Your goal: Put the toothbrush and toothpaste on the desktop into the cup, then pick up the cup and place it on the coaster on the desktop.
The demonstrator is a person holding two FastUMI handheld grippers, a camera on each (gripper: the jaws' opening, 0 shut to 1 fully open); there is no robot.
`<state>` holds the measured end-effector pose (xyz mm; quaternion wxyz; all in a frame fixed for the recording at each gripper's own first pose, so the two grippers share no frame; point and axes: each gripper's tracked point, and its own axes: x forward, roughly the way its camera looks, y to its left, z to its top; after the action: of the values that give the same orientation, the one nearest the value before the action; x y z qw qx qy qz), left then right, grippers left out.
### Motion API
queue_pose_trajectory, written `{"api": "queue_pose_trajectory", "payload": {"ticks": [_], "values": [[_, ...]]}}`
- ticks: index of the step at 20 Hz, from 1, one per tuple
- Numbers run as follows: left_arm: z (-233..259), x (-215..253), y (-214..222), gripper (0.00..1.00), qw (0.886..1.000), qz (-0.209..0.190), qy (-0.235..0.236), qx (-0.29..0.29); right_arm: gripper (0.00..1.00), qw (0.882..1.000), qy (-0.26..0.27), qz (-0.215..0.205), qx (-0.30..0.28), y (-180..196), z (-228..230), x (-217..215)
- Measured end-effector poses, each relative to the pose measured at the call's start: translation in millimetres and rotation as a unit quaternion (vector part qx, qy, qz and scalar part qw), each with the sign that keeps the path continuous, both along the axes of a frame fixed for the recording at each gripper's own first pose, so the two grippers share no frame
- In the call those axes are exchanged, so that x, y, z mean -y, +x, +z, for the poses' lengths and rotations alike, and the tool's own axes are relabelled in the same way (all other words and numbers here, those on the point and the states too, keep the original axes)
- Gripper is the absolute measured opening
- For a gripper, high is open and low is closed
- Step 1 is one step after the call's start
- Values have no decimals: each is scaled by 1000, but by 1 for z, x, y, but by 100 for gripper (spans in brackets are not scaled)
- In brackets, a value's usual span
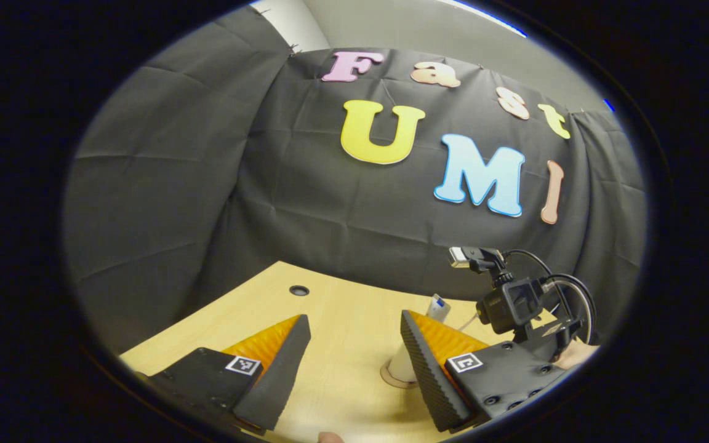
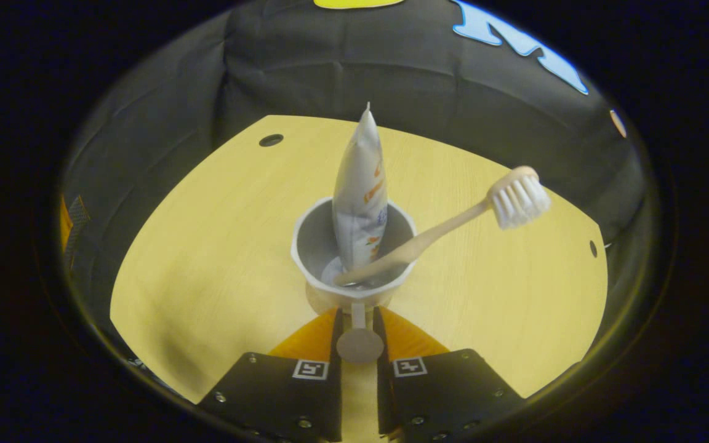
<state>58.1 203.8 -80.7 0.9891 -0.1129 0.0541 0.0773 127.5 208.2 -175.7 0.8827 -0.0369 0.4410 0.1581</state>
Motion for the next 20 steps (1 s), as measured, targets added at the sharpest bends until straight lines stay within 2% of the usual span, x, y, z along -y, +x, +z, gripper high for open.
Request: {"api": "queue_pose_trajectory", "payload": {"ticks": [3, 12, 17, 20], "values": [[3, 0, 2, 94, 1000, -2, 4, 2, 29, 1000, 4, 2, 3, 4, 6, 2], [15, 19, 9, 94, 999, -25, 22, 12, 29, 997, 66, -6, 32, -32, 43, 19], [27, 44, 8, 94, 998, -42, 32, 21, 26, 992, 80, -25, 93, -56, 90, 50], [34, 70, 6, 94, 997, -57, 36, 26, 26, 983, 95, -45, 152, -72, 126, 77]]}}
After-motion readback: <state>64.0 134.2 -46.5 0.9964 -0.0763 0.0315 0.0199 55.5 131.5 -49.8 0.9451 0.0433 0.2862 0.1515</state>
